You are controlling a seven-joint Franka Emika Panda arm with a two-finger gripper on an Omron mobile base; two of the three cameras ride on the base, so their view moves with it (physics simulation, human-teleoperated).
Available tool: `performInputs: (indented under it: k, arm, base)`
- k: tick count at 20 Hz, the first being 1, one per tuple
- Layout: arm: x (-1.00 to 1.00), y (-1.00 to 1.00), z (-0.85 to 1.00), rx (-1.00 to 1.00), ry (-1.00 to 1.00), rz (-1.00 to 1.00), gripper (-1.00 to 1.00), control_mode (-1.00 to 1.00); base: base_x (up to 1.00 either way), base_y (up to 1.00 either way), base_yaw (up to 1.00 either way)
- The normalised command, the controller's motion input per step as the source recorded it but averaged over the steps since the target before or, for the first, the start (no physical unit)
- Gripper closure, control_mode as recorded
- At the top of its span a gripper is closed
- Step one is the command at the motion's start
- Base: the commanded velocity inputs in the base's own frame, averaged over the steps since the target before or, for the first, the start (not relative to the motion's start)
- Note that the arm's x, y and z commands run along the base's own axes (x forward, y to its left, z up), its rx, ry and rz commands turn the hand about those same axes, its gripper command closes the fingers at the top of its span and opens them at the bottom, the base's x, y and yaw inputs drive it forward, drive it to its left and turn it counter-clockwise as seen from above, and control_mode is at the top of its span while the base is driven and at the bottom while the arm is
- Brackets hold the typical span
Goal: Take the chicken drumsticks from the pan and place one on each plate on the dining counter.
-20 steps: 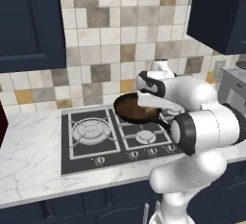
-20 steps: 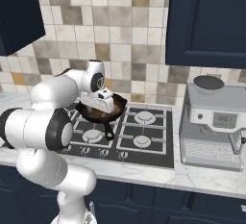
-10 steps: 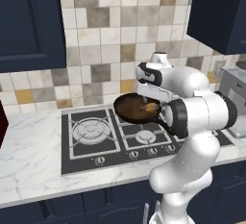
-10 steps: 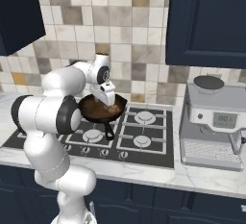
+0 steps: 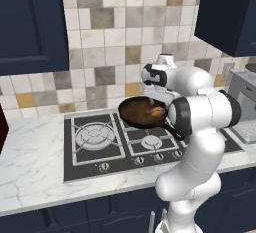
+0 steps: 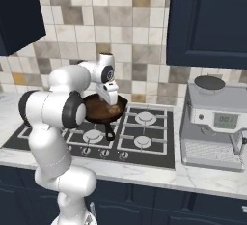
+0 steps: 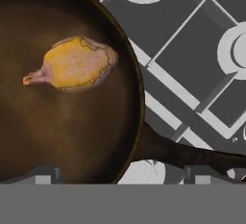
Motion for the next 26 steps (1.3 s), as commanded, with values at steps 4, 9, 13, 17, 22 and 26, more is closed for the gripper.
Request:
performInputs:
  k: [4,9,13,17,22,26]
  arm:
    - [0.14,-0.14,-0.18,0.0,-0.02,0.0,-1.0,-1.0]
    - [0.41,-0.02,-0.17,0.0,-0.06,-0.13,-1.0,-1.0]
    - [0.57,0.0,-0.14,0.0,-0.02,-0.21,-1.0,-1.0]
    - [0.47,-0.03,-0.17,0.0,0.07,-0.17,-1.0,-1.0]
    - [0.38,-0.07,-0.27,0.0,0.07,-0.05,-1.0,-1.0]
    - [0.12,-0.04,-0.12,0.0,0.03,-0.01,-1.0,-1.0]
  base:
    - [0.0,0.0,0.0]
    - [0.0,0.0,0.0]
    - [0.0,0.0,0.0]
    - [0.0,0.0,0.0]
    - [0.0,0.0,0.0]
    - [0.0,0.0,0.0]
